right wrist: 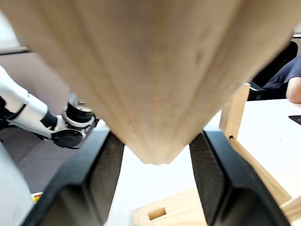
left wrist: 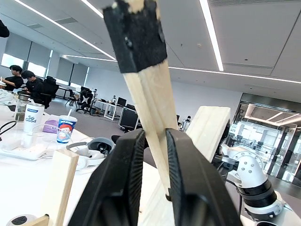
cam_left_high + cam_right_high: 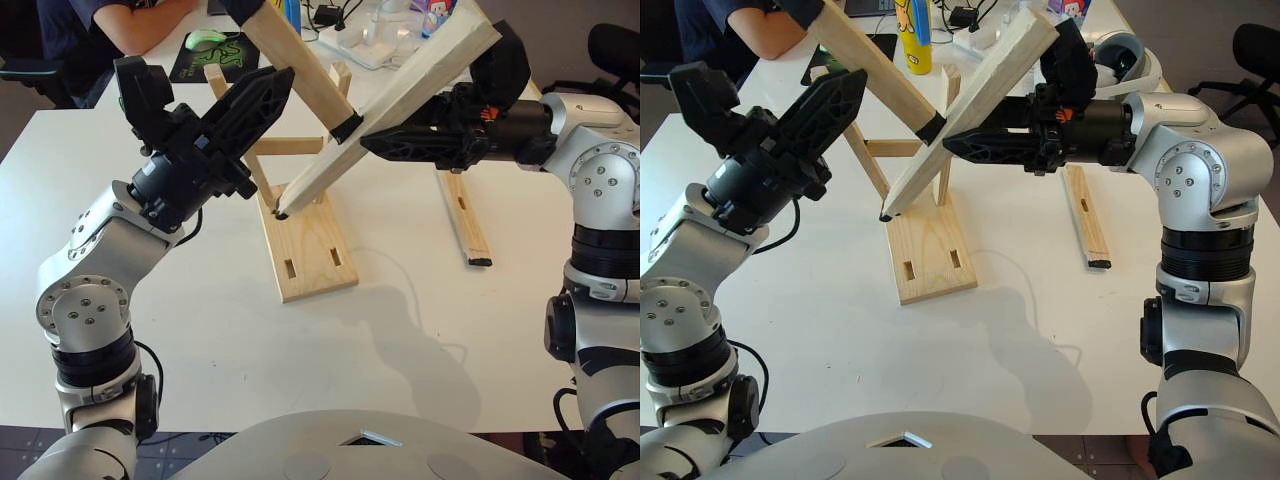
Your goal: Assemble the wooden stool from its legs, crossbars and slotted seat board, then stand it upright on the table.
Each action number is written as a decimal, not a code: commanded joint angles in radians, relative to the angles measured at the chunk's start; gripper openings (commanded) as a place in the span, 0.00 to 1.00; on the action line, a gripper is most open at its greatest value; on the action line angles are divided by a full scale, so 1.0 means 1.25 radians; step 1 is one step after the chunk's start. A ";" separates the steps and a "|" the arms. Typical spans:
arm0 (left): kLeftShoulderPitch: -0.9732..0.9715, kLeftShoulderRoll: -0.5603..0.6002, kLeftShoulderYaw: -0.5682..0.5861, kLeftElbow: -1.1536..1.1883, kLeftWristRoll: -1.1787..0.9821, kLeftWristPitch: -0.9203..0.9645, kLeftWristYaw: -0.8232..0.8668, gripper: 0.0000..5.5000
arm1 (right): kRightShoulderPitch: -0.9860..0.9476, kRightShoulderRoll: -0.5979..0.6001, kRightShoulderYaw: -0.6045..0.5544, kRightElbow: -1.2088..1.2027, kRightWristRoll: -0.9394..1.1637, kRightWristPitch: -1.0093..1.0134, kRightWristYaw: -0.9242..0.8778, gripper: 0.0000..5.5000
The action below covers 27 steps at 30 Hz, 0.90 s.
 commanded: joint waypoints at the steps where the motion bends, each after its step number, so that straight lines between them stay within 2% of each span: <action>1: -0.019 0.016 -0.014 -0.007 -0.009 0.014 0.004 0.11 | -0.043 -0.003 -0.035 0.036 0.054 0.048 0.010 0.37; 8: -0.017 0.017 -0.035 -0.008 -0.013 0.012 0.001 0.09 | -0.100 0.025 -0.084 0.112 0.097 0.095 -0.023 0.37; 21: -0.023 0.014 -0.057 -0.004 -0.028 -0.004 0.009 0.09 | -0.082 0.043 -0.079 0.043 0.118 0.131 -0.017 0.37; 27: -0.037 0.014 -0.058 -0.003 -0.037 -0.016 0.017 0.08 | -0.109 0.084 -0.150 0.103 0.187 0.198 -0.093 0.37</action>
